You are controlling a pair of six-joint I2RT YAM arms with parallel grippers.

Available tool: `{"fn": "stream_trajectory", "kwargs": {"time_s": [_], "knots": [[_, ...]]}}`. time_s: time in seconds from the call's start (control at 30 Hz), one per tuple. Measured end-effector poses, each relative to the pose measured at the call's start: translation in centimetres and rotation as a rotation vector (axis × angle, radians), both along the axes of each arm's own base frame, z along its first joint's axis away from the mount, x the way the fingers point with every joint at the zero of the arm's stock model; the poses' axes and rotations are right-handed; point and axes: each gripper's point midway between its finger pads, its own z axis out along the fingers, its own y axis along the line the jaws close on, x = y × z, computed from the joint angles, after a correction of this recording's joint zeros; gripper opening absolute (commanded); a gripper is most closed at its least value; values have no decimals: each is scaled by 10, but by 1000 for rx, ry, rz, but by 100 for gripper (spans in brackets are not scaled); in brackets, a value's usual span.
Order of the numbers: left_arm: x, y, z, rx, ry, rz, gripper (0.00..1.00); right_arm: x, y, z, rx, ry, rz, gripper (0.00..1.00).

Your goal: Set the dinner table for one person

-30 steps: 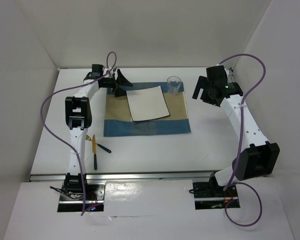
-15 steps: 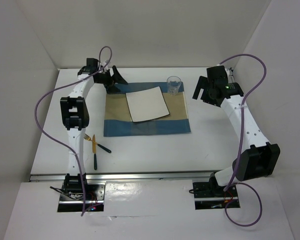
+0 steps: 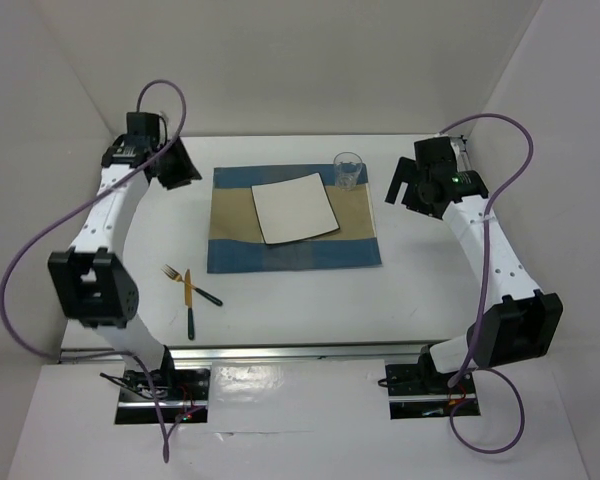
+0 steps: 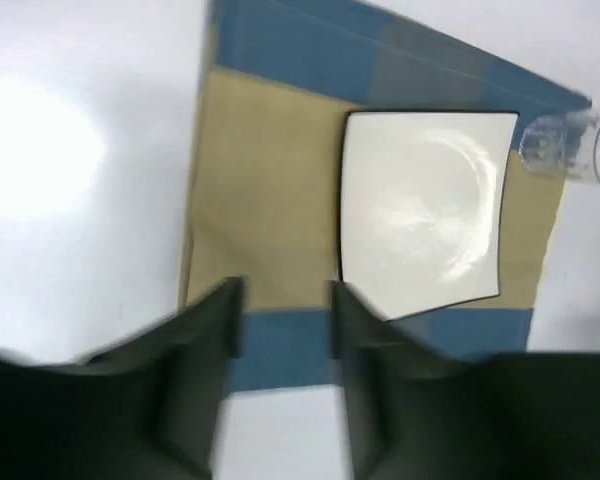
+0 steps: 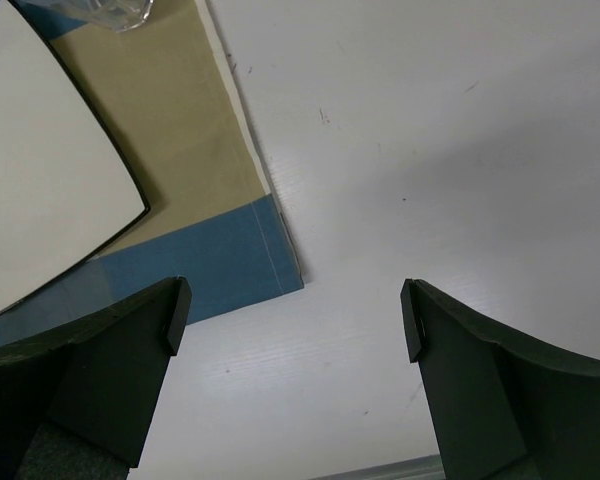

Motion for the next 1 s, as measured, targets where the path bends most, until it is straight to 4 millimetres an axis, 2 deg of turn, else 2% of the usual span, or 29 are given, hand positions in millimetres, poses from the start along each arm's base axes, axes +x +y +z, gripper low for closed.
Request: {"fn": "stream_trajectory", "kwargs": {"time_s": [0.07, 0.1, 0.13, 0.17, 0.2, 0.3, 0.33, 0.4, 0.43, 0.53, 0.7, 0.87, 1.0], "knots": [[-39, 15, 7, 44, 2, 100, 29, 0, 1, -3, 6, 4, 3, 100], [-60, 21, 3, 61, 19, 140, 24, 0, 1, -4, 11, 7, 5, 100], [-79, 27, -5, 74, 44, 182, 24, 0, 1, -4, 14, 8, 7, 100], [-94, 31, -14, 83, 65, 213, 29, 1, 2, -4, 19, 4, 10, 100], [-114, 35, -32, 91, 116, 245, 29, 2, 2, -4, 21, 3, 11, 100], [-174, 40, -91, 111, 308, 315, 55, 6, 7, -6, 37, 1, 28, 100], [-191, 40, -107, 114, 367, 333, 58, 9, 8, -8, 40, 3, 34, 100], [-224, 38, -135, 111, 479, 359, 56, 14, 11, -13, 48, 6, 48, 100], [-233, 37, -141, 105, 509, 371, 53, 16, 13, -16, 51, 11, 55, 100], [-247, 34, -148, 84, 537, 398, 50, 22, 16, -25, 56, 30, 70, 100], [-246, 23, -151, 27, 507, 436, 53, 29, 20, -34, 59, 41, 93, 100], [-251, 8, -165, 7, 530, 442, 54, 31, 22, -35, 59, 41, 108, 100], [-247, 1, -175, -4, 544, 445, 55, 33, 23, -35, 62, 35, 115, 100]]}}
